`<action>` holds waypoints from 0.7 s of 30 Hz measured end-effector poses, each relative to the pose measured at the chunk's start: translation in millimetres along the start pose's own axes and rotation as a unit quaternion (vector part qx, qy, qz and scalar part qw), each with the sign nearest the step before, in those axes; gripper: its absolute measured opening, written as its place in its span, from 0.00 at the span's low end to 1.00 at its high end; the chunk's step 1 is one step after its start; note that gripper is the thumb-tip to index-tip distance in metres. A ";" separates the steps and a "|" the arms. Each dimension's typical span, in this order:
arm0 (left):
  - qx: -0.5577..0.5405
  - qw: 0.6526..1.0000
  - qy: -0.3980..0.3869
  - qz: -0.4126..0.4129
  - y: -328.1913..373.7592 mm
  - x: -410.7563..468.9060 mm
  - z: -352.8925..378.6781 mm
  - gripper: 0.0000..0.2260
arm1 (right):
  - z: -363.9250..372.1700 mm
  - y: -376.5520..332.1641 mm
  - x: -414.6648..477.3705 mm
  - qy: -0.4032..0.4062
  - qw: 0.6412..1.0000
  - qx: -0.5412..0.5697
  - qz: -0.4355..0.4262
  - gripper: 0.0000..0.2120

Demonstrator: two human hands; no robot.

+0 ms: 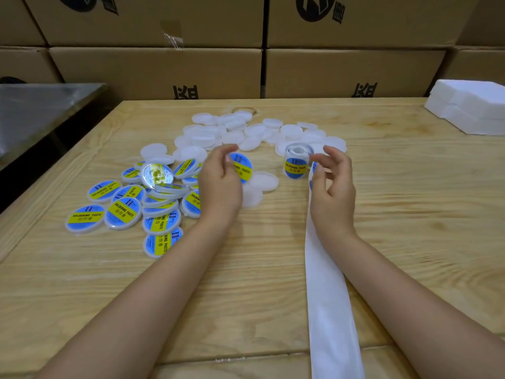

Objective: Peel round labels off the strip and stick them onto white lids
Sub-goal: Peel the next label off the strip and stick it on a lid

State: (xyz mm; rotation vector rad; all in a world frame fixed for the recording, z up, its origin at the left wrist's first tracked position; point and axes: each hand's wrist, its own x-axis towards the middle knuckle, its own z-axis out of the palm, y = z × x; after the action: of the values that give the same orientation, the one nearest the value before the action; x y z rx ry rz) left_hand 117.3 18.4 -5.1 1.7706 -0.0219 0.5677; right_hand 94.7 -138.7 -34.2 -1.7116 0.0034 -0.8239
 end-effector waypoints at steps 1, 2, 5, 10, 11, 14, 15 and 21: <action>0.038 0.999 0.022 0.004 -0.3 6.8 -4.7 0.16 | -1.7 1.4 1.6 0.019 1.000 -0.015 0.009 0.14; 0.072 0.997 0.036 -0.001 -1.3 13.7 -9.5 0.17 | -2.5 2.9 3.2 0.029 0.999 -0.021 0.025 0.14; 0.192 0.980 0.046 -0.029 -6.6 28.3 -24.0 0.22 | -3.1 7.1 8.3 0.042 0.996 -0.022 0.074 0.19; 0.336 0.940 0.034 -0.052 -20.6 34.5 -35.2 0.23 | -5.3 7.2 11.0 0.061 0.993 -0.017 0.104 0.18; 0.360 0.931 0.028 -0.050 -22.6 33.6 -35.1 0.23 | -6.0 6.5 10.8 0.061 0.992 -0.017 0.109 0.17; 0.420 0.907 0.015 -0.036 -25.1 31.6 -35.5 0.25 | -7.2 3.9 9.6 0.049 0.991 -0.016 0.120 0.16; 0.442 0.897 0.015 -0.008 -24.0 31.0 -35.7 0.25 | -7.0 3.1 9.0 0.043 0.991 -0.017 0.122 0.16; 0.277 0.902 -0.167 0.286 11.8 2.5 -5.7 0.14 | -6.5 -2.7 10.8 0.008 0.996 0.030 0.080 0.10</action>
State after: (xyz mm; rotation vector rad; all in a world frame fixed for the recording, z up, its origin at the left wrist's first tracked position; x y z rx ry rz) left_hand 113.9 21.0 7.5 2.4217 -0.7035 0.7250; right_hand 98.4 -147.8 -25.9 -1.6261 0.1227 -0.7116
